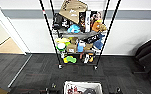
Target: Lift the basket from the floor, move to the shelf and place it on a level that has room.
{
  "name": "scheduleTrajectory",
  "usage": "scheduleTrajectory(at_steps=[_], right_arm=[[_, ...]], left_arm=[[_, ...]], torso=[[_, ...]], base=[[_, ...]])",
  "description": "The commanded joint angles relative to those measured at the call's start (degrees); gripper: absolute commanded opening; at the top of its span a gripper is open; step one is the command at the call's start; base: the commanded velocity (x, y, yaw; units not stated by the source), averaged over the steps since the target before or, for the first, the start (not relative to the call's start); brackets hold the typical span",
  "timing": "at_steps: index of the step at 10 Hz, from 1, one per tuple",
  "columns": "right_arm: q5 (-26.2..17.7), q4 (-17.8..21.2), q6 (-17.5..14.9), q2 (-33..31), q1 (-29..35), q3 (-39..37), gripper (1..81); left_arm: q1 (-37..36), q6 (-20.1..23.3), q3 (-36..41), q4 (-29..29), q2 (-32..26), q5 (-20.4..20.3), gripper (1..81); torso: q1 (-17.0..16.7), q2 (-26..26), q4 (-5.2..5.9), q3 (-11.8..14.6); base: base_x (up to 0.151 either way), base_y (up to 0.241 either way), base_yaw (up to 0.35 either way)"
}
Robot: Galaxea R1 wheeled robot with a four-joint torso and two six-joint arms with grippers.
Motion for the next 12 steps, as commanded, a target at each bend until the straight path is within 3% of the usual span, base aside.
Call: scheduleTrajectory(at_steps=[1, 2, 4, 5, 10, 11, 12], right_arm=[[0.46, 0.15, 0.54, -3.74, 3.84, 7.41, 1.0], [0.46, 0.15, 0.54, -3.82, 3.49, 7.94, 1.0], [0.37, 0.15, 0.54, -3.74, 3.31, 8.72, 1.0], [0.28, 0.15, 0.54, -3.74, 3.23, 9.17, 1.0], [-0.42, 0.15, 0.1, -1.45, 2.51, 7.24, 1.0], [-0.51, 0.15, 0.19, -1.1, 2.61, 6.54, 1.0], [-0.59, 0.15, 0.19, -1.1, 2.78, 6.53, 1.0]], left_arm=[[-2.83, 0.31, 6.91, -1.52, -2.88, 0.47, 1.0], [-1.16, 0.49, 9.02, -1.35, -3.84, -2.97, 1.0], [-0.44, 0.67, 13.15, -0.9, -5.69, -4.74, 1.0], [-0.18, 0.67, 13.43, -0.99, -6.22, -5.7, 1.0], [1.49, 0.58, 6.76, -0.73, -1.31, -5.19, 1.0], [1.4, 0.49, 5.87, -0.82, -1.04, -5.09, 1.0], [1.4, 0.49, 5.87, -0.9, -1.04, -5.01, 1.0]], torso=[[-3.54, 5.49, 0.0, 4.5], [-4.96, 7.63, 0.0, 5.98], [-7.61, 11.56, 0.0, 7.91], [-8.92, 13.53, 0.0, 5.37], [-15.37, 23.32, 0.0, 5.99], [-16.66, 25.27, 0.0, 7.57], [-17.92, 27.23, 0.0, 11.26]], base=[[0.0, 0.0, 0.0], [0.0, 0.0, 0.0], [0.0, 0.0, 0.0], [0.0, 0.0, 0.0], [0.0, 0.0, 0.0], [0.0, 0.0, 0.0], [0.0, 0.0, 0.0]])
